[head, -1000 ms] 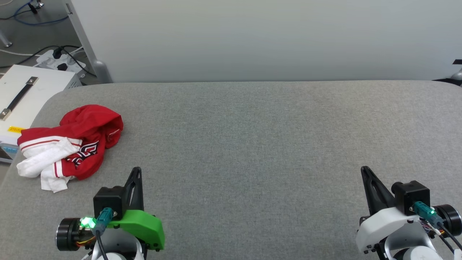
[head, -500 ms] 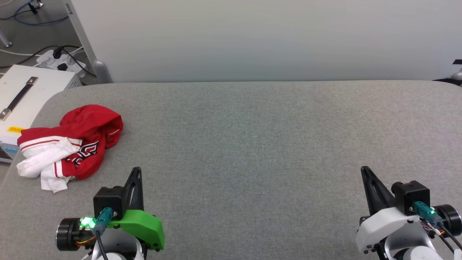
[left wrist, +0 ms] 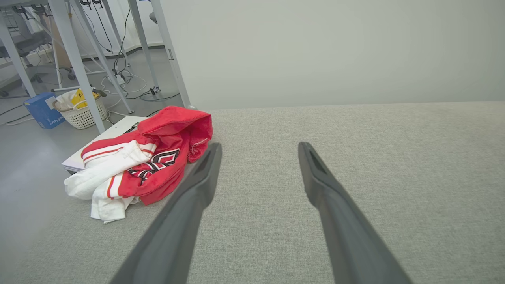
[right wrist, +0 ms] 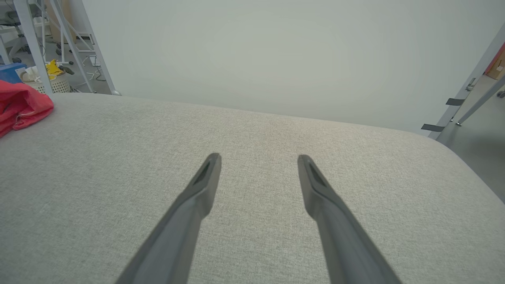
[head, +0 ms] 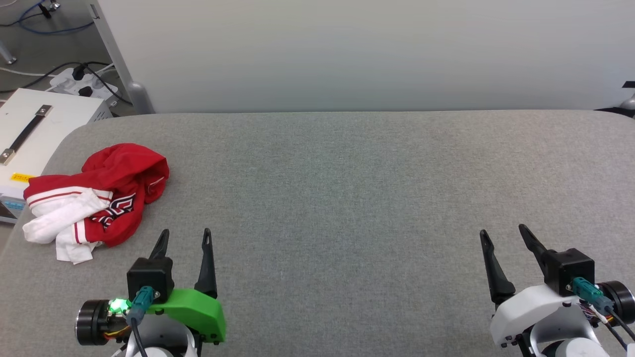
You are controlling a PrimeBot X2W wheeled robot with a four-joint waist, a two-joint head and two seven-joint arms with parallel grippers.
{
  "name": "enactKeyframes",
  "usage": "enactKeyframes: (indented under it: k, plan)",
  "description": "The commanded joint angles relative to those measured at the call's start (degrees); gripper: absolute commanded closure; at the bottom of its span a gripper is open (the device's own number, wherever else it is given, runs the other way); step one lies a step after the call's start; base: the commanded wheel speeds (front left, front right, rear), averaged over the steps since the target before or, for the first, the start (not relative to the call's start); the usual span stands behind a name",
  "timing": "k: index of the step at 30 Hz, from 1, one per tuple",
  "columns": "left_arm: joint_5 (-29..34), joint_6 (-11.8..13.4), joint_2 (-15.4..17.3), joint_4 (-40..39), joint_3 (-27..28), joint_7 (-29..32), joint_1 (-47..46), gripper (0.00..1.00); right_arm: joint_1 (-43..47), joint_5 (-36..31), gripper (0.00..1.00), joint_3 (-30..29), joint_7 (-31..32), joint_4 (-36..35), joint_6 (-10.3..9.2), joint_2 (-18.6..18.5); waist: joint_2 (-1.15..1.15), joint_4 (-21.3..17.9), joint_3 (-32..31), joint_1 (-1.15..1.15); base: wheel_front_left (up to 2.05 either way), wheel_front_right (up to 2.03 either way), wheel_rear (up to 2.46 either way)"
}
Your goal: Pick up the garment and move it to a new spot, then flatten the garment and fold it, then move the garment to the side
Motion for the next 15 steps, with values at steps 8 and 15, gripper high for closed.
enactKeyframes:
  k: [8,15]
  plan:
    - [-0.9,0.8,-0.1,-0.5,-0.1,-1.5,0.0,0.00,0.0,1.6,0.00,-0.5,-1.4,-0.8,-0.01,0.0,0.00,0.0,0.0,0.00,0.00,0.00,0.00]
    - [-1.4,1.0,-0.1,-0.5,-0.2,-2.3,0.0,0.00,0.1,2.8,0.00,-0.5,-2.3,-1.1,-0.01,0.0,0.00,0.1,0.0,0.00,0.00,0.00,0.00]
